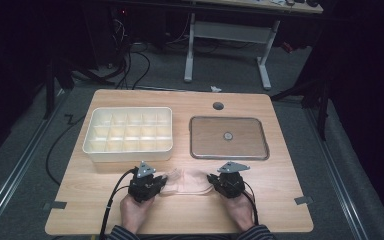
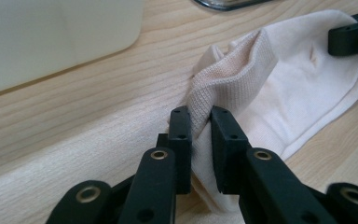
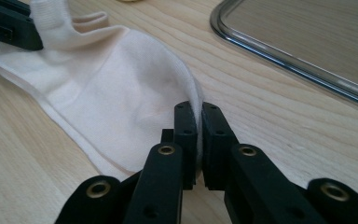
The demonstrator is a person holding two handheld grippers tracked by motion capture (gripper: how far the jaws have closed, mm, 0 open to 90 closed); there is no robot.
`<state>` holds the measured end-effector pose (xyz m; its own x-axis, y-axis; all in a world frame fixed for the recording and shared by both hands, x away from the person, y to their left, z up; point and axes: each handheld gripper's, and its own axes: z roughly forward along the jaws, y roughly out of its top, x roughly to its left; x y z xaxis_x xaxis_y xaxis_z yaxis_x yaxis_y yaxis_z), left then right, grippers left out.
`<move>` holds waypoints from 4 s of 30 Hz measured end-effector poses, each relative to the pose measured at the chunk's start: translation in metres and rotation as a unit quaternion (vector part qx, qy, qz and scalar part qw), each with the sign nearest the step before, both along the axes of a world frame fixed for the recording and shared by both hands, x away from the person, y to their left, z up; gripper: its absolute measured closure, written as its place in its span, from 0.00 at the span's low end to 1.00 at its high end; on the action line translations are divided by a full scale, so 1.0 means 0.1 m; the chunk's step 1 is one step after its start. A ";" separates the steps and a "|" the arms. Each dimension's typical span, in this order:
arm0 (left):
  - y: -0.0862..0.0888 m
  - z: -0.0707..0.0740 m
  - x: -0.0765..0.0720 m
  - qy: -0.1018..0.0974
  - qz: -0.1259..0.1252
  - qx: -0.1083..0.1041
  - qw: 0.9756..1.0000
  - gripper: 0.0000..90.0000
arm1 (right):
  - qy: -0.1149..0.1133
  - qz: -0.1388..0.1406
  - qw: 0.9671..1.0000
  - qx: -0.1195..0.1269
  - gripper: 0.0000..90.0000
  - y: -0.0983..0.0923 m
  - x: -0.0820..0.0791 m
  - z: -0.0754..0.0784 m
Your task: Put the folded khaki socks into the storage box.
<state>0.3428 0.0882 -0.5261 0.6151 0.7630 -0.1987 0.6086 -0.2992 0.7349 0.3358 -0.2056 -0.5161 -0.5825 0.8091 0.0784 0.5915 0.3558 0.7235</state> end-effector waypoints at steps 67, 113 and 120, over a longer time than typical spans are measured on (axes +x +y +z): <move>0.03 -0.01 0.10 0.007 -0.003 0.004 1.000 0.92 | 0.000 0.067 0.998 0.004 0.93 0.66 -0.11 -0.14; 0.13 0.43 0.01 -0.023 -0.062 -0.099 0.993 0.93 | 0.006 0.092 0.996 -0.001 0.93 0.88 0.00 -0.13; 0.11 0.42 0.01 -0.019 -0.069 -0.111 0.991 0.94 | 0.013 0.102 0.995 0.006 0.93 0.99 0.02 -0.13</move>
